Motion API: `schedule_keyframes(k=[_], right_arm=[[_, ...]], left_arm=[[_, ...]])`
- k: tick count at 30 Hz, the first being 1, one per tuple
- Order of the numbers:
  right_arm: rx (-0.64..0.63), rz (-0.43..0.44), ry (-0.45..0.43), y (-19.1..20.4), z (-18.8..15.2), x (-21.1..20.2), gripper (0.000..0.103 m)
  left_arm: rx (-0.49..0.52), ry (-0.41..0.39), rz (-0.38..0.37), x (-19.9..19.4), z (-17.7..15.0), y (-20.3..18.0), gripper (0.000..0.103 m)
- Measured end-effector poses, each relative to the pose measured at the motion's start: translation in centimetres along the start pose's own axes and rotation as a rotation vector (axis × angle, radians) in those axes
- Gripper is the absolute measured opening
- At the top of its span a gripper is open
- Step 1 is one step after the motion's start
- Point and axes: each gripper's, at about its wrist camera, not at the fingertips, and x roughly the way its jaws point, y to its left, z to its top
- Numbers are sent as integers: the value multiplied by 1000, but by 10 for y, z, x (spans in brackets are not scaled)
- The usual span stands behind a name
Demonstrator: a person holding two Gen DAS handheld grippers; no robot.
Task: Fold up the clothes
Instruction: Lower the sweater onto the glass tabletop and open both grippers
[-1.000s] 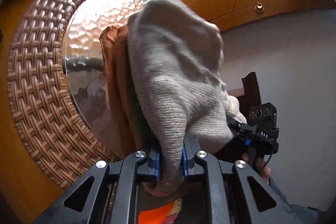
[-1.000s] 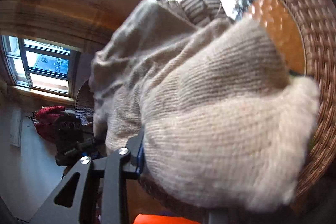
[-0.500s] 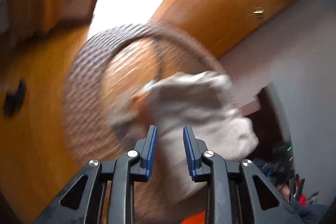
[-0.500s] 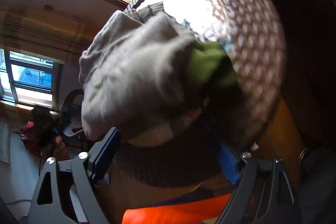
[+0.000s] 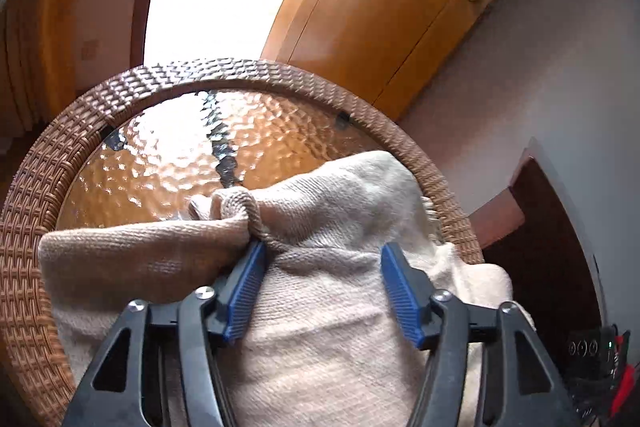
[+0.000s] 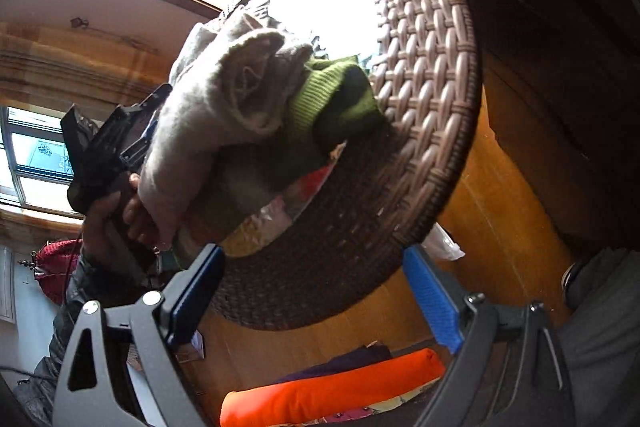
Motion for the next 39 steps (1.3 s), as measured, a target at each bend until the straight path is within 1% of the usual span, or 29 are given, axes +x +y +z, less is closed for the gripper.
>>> schedule_keyframes(k=[3, 4, 5, 6, 8, 10, 12, 14, 15, 17, 18, 19, 21, 22, 25, 28, 29, 32, 33, 35, 36, 37, 39], right_arm=[[0, 18, -6, 4, -1, 2, 92], [-12, 22, -10, 7, -2, 1, 92], [-24, 24, -14, 10, -2, -1, 92], [-30, 27, -14, 13, -2, -1, 93], [-33, 37, -10, 17, 1, -2, 93], [-36, 37, -7, 20, 2, -3, 93], [-40, 37, -20, 21, 1, -8, 93], [-38, 37, -39, 22, 2, -15, 93], [-37, 35, -45, 23, 2, -17, 93], [-33, 29, -50, 22, 3, -21, 94], [-32, 25, -51, 22, 2, -22, 94], [-32, 21, -51, 21, 0, -23, 94], [-34, 13, -52, 20, -3, -26, 94], [-38, 10, -54, 21, -5, -28, 94], [-49, 2, -67, 24, -10, -33, 94], [-58, -3, -97, 29, -14, -43, 94], [-63, -4, -111, 32, -14, -47, 94], [-82, -12, -166, 43, -16, -65, 94], [-96, -20, -197, 51, -16, -73, 94], [-131, -43, -260, 68, -15, -91, 95], [-167, -75, -298, 80, -16, -98, 98], [-212, -117, -341, 94, -18, -104, 100], [-301, -193, -425, 121, -24, -116, 100]], left_arm=[[-3, -6, -7, -12, -7, -6, 65], [-4, -7, -10, -16, -9, -8, 67], [-5, -9, -12, -20, -11, -10, 70], [-6, -11, -15, -25, -13, -12, 79], [50, 48, 48, -7, -22, -13, 79], [113, 27, 93, -10, -24, -23, 80], [134, 32, 103, -19, -18, -36, 80], [147, -12, 97, -34, -10, -50, 80], [170, -42, 115, -43, -5, -60, 80], [220, -103, 175, -62, 5, -84, 80], [230, -124, 188, -69, 9, -93, 80], [236, -144, 193, -75, 13, -100, 80], [243, -191, 180, -91, 21, -115, 81], [243, -202, 174, -95, 24, -121, 84], [286, -216, 181, -107, 26, -136, 89], [315, -170, 214, -112, 17, -139, 92], [315, -142, 237, -111, 12, -138, 92], [359, 7, 289, -108, -16, -126, 93], [368, 25, 309, -111, -24, -120, 93], [382, 50, 350, -120, -40, -107, 93], [386, 49, 373, -127, -49, -99, 93], [386, 45, 388, -133, -55, -93, 95], [368, -1, 428, -147, -62, -80, 98]])
